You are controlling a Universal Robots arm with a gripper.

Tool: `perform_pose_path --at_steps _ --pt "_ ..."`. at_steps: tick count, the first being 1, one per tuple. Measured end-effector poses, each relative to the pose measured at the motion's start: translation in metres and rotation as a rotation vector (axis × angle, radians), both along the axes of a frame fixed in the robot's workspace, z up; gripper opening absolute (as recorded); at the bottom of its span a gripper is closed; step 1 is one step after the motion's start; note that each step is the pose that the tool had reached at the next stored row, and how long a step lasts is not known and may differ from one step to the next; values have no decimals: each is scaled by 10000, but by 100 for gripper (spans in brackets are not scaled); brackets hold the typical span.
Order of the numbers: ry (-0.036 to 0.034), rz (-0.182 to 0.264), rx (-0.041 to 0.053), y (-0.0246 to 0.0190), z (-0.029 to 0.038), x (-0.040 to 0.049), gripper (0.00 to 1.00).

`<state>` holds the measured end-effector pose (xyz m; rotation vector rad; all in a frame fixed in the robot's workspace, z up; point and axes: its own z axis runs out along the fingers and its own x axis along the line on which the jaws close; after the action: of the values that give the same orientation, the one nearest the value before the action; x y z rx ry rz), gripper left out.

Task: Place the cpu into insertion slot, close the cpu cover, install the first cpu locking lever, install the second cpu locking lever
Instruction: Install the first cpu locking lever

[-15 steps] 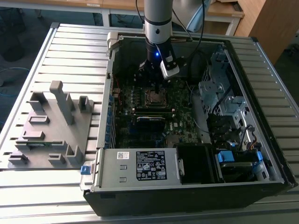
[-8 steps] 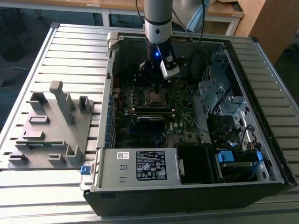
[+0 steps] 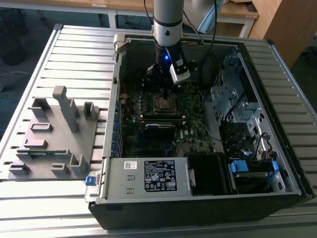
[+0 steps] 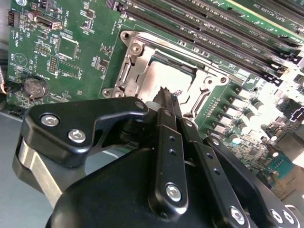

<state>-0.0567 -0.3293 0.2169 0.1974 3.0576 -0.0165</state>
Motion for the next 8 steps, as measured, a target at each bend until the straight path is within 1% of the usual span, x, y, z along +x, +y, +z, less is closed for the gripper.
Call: perform_pose_path --at_steps 5,8 --pt "49 -1 3 0 -1 0 10" --pt "49 1 7 0 -2 7 10"
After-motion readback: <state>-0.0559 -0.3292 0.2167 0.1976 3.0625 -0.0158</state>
